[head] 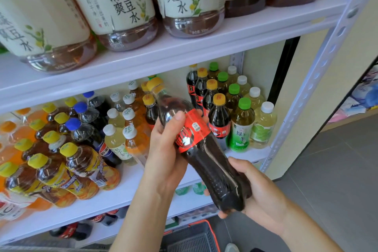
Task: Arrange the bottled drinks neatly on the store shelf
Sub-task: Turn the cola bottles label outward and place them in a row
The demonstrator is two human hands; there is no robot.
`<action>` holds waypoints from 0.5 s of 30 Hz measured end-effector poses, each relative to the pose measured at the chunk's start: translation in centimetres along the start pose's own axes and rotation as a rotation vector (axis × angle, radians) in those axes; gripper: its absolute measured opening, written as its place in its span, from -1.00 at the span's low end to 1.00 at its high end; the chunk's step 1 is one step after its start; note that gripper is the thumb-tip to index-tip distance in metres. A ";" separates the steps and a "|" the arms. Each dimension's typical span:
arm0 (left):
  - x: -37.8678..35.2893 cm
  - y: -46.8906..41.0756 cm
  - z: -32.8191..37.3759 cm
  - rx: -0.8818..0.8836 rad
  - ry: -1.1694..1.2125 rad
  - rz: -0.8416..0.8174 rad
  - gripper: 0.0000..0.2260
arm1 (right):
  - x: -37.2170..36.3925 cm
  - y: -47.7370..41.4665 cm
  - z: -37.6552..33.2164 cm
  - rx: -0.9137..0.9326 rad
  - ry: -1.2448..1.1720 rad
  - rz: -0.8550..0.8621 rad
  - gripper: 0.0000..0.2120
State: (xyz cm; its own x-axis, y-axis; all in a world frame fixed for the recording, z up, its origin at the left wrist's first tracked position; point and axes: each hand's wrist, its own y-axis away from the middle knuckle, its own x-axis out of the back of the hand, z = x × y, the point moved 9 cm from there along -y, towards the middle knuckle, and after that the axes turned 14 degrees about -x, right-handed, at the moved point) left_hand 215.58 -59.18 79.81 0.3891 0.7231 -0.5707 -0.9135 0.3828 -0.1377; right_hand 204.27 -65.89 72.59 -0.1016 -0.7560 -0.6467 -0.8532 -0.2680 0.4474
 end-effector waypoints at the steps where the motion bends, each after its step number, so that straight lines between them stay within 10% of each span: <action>1: -0.1 -0.1 0.3 -0.037 -0.042 -0.012 -0.58 | 0.4 0.0 -0.4 0.053 0.066 0.055 -0.53; 7: 0.5 -0.8 1.8 -0.178 -0.198 0.073 -0.62 | 1.9 1.5 -2.5 0.346 0.422 0.379 -0.43; 15: -0.8 -0.6 1.5 -0.013 -0.012 -0.142 -0.30 | 1.2 0.7 -0.1 0.029 -0.062 0.027 -0.52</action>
State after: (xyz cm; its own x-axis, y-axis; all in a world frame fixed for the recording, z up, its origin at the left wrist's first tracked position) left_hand 216.04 -59.12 81.59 0.5160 0.6689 -0.5350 -0.8505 0.4746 -0.2268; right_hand 203.58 -67.04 72.15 -0.1553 -0.7237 -0.6724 -0.8642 -0.2302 0.4473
